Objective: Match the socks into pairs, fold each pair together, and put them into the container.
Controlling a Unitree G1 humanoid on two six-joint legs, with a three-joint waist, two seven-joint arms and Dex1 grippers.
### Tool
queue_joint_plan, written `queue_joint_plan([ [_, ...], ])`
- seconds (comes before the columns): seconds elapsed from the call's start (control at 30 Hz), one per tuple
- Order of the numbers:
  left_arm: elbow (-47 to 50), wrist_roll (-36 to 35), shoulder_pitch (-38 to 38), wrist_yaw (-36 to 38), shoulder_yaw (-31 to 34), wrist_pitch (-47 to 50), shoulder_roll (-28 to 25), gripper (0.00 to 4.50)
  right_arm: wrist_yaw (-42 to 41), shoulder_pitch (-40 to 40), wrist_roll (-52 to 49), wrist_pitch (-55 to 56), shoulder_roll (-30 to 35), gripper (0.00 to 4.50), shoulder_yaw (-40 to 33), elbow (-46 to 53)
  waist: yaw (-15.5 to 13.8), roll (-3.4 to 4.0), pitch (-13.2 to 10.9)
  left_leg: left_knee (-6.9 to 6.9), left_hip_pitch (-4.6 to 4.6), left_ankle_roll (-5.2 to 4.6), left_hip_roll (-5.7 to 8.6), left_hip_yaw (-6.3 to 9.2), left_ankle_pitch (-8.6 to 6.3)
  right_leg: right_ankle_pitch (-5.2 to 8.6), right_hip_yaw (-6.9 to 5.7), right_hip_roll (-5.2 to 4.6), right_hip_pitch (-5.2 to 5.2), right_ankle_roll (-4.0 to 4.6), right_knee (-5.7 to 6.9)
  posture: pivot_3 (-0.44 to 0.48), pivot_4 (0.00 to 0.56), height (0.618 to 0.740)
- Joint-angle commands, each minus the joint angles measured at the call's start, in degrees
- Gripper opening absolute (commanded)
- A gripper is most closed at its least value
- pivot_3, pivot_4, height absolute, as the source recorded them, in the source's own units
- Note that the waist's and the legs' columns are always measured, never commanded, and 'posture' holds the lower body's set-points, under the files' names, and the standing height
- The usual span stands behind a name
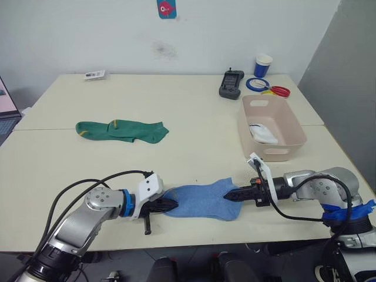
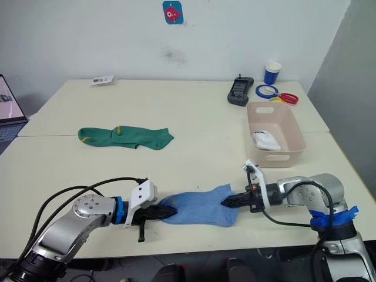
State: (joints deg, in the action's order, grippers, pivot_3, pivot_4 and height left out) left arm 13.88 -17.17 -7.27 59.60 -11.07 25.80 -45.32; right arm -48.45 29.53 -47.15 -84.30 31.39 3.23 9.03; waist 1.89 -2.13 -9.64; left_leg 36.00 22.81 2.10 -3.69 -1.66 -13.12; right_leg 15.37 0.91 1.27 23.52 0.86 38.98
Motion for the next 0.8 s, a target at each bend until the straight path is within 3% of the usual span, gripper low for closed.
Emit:
queue_joint_plan([
  [0.03, -0.5, 1.6, 1.6, 0.2, -2.6, 1.8, -0.1, 0.00, 1.6, 3.2, -3.1, -2.0, -3.9, 0.01, -0.6, 2.8, 0.0, 0.02, 0.0, 0.00, -0.01, 0.00, -0.01, 0.00, 0.00, 0.00, 0.01, 0.00, 0.00, 0.00, 0.00, 0.000, 0.150, 0.740],
  [0.4, -0.6, 0.8, -0.2, -0.7, -1.2, 4.0, 1.0, 0.00, 4.8, 8.1, 3.1, 5.2, -13.9, 0.01, 8.1, -6.1, 0.0, 0.04, 0.0, 0.00, 0.03, 0.00, 0.02, -0.01, 0.00, 0.00, -0.01, 0.00, 0.01, -0.01, -0.01, 0.000, 0.150, 0.740],
  [0.6, -0.1, 0.7, 0.5, -1.3, -0.6, 4.4, 0.8, 0.00, 6.5, 10.6, 3.9, 5.8, -18.9, 0.01, 6.9, -11.3, -0.1, 0.05, 0.0, 0.00, 0.02, 0.00, -0.01, 0.01, 0.00, 0.00, -0.02, 0.00, 0.01, 0.00, 0.00, 0.000, 0.150, 0.740],
  [0.8, 0.2, 0.5, 1.2, -1.6, -0.1, 4.5, 0.5, 0.00, 8.8, 11.5, 2.5, 3.1, -23.0, 1.67, 1.5, -13.1, -0.1, 0.04, 0.0, 0.00, 0.03, 0.00, -0.03, 0.01, 0.00, 0.00, -0.02, -0.06, 0.01, 0.00, 0.00, 0.000, 0.150, 0.740],
])
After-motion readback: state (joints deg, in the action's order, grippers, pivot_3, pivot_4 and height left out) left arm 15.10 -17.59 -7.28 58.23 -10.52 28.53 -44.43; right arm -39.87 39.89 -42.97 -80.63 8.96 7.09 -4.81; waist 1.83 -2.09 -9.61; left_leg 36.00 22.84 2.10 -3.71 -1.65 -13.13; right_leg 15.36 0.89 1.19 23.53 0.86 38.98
